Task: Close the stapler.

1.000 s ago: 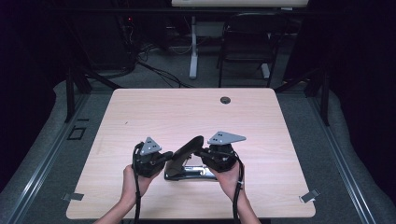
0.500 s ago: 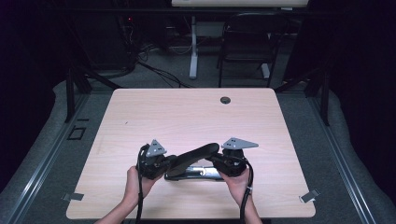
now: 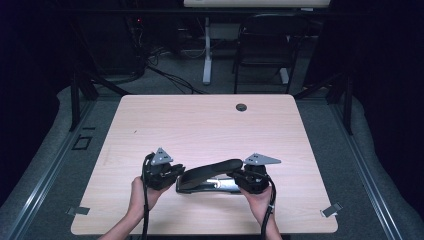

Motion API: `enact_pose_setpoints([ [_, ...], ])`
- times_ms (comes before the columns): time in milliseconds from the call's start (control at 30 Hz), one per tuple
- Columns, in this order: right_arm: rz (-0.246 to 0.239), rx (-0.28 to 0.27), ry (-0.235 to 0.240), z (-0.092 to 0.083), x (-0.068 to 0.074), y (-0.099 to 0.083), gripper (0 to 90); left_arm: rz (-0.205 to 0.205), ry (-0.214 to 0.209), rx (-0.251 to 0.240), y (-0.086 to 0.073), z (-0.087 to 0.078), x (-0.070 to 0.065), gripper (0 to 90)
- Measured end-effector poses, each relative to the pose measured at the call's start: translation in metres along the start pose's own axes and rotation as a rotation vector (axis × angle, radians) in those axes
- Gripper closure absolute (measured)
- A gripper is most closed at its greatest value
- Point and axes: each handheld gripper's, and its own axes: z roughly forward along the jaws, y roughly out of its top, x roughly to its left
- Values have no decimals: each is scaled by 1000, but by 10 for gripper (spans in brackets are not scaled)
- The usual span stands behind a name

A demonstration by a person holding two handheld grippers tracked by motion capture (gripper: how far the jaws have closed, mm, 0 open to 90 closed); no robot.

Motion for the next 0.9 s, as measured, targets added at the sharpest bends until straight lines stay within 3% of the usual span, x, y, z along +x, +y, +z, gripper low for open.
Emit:
enact_pose_setpoints([
  [400, 6, 41, -29, 3, -8, -14, 900, -90, 54, 6, -5, -12, 23, 450],
  [900, 26, 73, -43, 8, -15, -26, 900, -101, 51, 8, -7, -14, 29, 350],
])
